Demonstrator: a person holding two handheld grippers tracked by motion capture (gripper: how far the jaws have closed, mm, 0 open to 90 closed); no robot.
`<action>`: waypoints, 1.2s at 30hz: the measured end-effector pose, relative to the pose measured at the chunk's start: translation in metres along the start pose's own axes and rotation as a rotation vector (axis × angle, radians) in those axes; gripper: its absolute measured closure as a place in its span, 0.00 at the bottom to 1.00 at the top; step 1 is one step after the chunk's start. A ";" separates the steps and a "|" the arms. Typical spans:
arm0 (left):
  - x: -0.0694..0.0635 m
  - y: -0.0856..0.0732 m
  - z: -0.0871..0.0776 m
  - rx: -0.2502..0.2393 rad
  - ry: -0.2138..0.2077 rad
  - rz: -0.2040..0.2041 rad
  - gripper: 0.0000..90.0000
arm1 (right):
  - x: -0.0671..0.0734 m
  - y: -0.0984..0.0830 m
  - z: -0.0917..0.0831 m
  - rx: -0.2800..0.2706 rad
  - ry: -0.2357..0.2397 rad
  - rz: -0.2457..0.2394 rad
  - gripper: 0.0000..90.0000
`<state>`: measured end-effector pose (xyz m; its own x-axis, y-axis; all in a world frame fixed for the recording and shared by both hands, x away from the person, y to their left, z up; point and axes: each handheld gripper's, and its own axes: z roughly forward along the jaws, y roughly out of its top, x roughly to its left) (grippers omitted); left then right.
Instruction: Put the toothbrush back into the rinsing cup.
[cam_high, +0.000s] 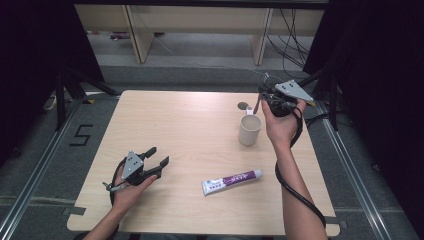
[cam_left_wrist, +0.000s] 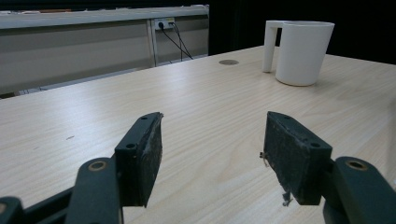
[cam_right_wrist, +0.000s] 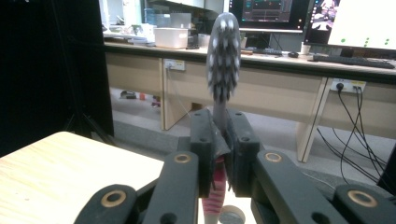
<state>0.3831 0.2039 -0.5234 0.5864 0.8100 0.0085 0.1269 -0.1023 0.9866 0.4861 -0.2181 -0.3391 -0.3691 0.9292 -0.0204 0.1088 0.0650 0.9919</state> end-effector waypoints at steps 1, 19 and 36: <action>0.000 -0.001 0.001 -0.017 -0.007 -0.003 0.41 | 0.000 0.000 0.001 0.002 -0.002 0.008 0.93; 0.000 -0.001 0.002 -0.015 -0.008 -0.003 0.41 | -0.006 0.000 0.022 0.012 -0.019 0.011 0.93; -0.001 0.000 0.001 0.000 -0.008 -0.001 0.41 | -0.012 -0.002 0.037 0.028 -0.028 0.019 0.93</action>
<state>0.3831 0.2023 -0.5235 0.5931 0.8051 0.0067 0.1269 -0.1016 0.9867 0.5250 -0.2162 -0.3451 -0.3411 0.9400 -0.0059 0.1414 0.0575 0.9883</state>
